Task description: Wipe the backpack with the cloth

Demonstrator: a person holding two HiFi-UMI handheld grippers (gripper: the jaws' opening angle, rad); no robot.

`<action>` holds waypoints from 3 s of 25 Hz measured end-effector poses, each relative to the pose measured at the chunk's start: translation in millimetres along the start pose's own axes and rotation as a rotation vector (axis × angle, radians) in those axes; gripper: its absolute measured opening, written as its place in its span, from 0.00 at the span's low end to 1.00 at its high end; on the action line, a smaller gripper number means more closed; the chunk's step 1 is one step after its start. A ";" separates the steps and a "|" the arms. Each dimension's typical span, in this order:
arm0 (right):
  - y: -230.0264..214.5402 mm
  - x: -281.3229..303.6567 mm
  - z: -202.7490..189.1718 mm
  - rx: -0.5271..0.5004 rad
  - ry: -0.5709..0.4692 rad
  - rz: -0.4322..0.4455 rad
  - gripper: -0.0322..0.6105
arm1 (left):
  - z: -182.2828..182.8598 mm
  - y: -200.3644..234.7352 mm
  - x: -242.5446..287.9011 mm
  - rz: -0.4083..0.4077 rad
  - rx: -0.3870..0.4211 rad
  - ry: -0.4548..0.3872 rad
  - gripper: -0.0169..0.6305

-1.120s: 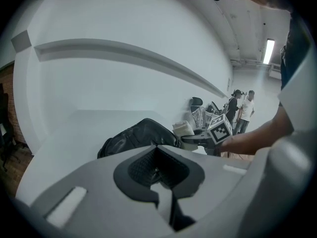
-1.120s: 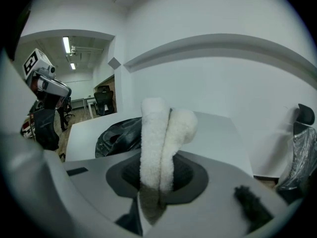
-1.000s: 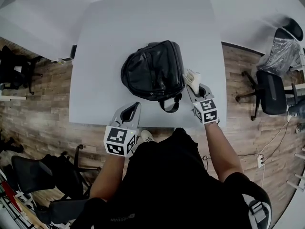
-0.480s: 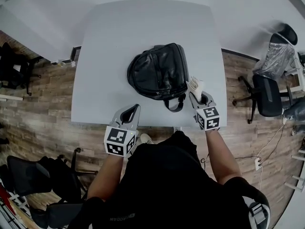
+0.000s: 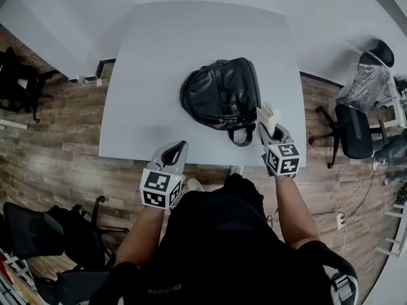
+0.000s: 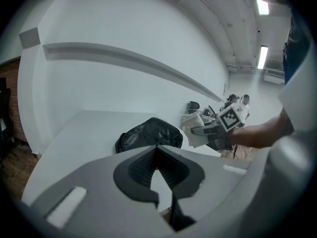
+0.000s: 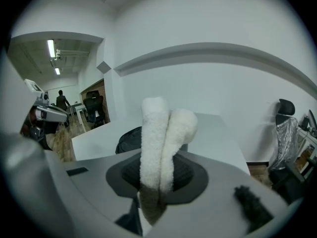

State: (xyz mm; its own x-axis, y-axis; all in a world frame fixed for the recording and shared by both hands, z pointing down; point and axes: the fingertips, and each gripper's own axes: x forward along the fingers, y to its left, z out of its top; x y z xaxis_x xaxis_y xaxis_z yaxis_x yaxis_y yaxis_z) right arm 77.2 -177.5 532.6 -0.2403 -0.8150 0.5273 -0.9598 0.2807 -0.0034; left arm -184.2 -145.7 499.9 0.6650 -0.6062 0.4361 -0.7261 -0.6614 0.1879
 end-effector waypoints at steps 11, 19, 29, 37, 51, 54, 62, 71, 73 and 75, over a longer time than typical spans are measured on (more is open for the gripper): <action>54.9 40.9 88.3 -0.027 -0.085 0.192 0.18 | 10.5 13.2 0.2 0.055 -0.048 -0.078 0.04; 90.0 124.0 118.8 -0.106 -0.057 0.345 0.18 | 3.1 19.1 15.5 0.101 -0.097 -0.028 0.04; 125.1 214.7 133.3 -0.065 -0.050 0.478 0.18 | 0.4 23.1 29.3 0.185 -0.130 -0.011 0.04; 131.5 245.3 139.5 -0.067 -0.033 0.520 0.18 | -0.2 32.0 34.4 0.237 -0.164 0.000 0.04; 92.9 248.0 144.1 -0.059 -0.037 0.459 0.18 | 10.5 33.8 58.9 0.189 -0.133 0.010 0.04; 78.7 243.1 146.8 -0.052 -0.046 0.434 0.18 | 14.2 32.4 66.6 0.170 -0.121 0.013 0.04; 36.4 221.9 159.6 -0.023 -0.093 0.361 0.18 | 18.9 22.4 83.9 0.109 -0.083 0.029 0.04; -10.5 199.3 171.3 0.008 -0.139 0.279 0.18 | 23.9 18.8 91.7 0.082 -0.060 0.038 0.04; -19.3 194.2 172.7 0.013 -0.148 0.262 0.18 | 25.0 18.7 92.4 0.080 -0.055 0.038 0.04; -26.9 189.5 172.0 0.015 -0.154 0.246 0.18 | 25.1 18.1 93.2 0.078 -0.053 0.037 0.04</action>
State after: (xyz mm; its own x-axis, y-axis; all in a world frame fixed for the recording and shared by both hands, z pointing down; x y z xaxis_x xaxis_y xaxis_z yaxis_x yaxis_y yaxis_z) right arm 32.5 -426.7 486.5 -0.4841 -0.7913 0.3735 -0.8718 0.4728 -0.1282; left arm -131.0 -225.3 521.9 0.5998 -0.6379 0.4830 -0.7845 -0.5876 0.1982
